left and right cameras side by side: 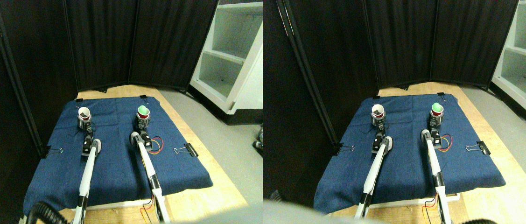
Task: Pour (bimanual)
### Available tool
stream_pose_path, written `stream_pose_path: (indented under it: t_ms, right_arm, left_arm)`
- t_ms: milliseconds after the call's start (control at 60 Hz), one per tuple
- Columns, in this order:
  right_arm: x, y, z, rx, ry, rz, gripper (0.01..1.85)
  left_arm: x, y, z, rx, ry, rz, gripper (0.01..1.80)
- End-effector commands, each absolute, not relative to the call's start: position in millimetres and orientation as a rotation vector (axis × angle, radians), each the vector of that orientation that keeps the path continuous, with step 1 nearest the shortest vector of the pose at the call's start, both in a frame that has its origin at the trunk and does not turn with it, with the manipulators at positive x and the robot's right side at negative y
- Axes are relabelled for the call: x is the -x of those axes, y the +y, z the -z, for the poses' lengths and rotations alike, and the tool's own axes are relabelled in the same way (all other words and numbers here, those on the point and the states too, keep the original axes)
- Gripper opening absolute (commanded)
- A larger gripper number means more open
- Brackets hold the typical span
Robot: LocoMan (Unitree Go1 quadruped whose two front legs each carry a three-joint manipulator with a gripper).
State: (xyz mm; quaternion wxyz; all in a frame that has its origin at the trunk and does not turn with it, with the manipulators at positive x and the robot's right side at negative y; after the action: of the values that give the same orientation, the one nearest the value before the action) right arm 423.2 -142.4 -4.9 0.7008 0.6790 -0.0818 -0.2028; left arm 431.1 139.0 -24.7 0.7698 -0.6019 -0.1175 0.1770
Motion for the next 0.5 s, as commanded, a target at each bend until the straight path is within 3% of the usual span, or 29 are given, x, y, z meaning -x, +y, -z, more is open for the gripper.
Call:
stream_pose_path:
  t_ms: [17,250,500]
  right_arm:
    - [-421,-143,-2,-1.518,-0.233,0.435,0.33]
    - [-415,-138,-9,-1.511,-0.230,0.429,0.33]
    - [-409,-129,-30,-1.469,-0.227,0.331,0.33]
  left_arm:
    - [-430,133,30.6,1.296,-0.243,-0.356,0.33]
    - [-429,132,27.8,1.292,-0.217,-0.336,0.33]
    - [-423,117,17.6,1.256,-0.168,-0.316,0.33]
